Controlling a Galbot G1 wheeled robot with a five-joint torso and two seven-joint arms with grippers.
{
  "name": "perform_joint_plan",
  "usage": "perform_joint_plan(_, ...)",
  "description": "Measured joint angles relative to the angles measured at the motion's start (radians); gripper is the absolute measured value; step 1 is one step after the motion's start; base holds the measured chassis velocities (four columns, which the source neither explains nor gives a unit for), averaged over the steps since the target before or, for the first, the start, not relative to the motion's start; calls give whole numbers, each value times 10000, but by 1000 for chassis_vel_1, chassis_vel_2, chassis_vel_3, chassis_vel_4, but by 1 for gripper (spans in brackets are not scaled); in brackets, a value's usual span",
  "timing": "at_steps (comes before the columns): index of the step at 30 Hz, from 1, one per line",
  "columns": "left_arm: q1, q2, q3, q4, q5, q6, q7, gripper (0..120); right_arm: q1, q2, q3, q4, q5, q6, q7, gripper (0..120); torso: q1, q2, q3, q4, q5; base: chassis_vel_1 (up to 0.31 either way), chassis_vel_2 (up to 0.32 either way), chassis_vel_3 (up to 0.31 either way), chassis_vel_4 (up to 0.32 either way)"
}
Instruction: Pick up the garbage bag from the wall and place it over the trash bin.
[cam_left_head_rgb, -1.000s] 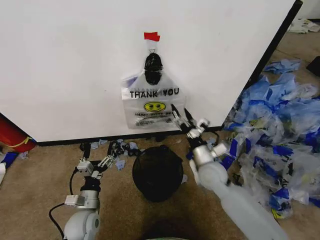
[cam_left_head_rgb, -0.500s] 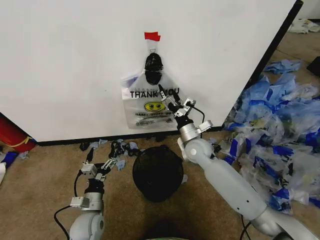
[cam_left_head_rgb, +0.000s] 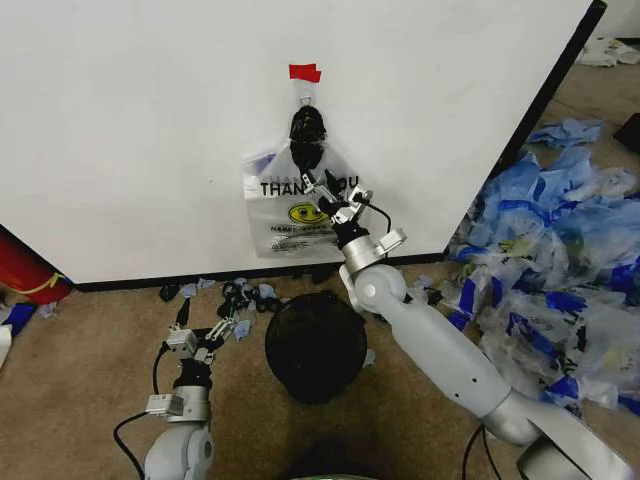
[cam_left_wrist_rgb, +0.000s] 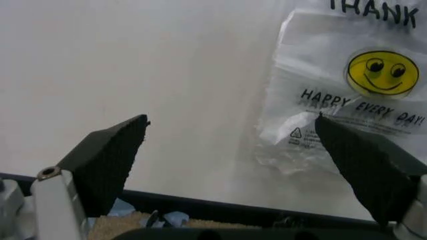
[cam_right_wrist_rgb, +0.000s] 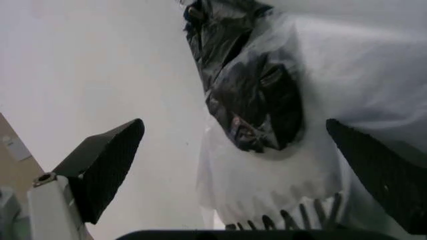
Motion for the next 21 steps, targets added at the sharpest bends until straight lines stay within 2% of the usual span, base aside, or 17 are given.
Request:
perform_joint_plan(8,4,-137,-33,85,51,-98,-4,99,380,405,-161,-304,46,15,-61,100,0,0,0,0,-1,0,0,0,0)
perform_joint_plan(18,48,-224,-49,157,101,-208,-4,99,424,443,-139,-304,-9,41,-64,100,0,0,0,0,0,0,0,0,0)
perform_joint_plan(21,68,-240,-47,234,133,-262,-5,99,399,477,-23,-295,-44,81,-56,94,-1,0,-1,0,0,0,0,0,0)
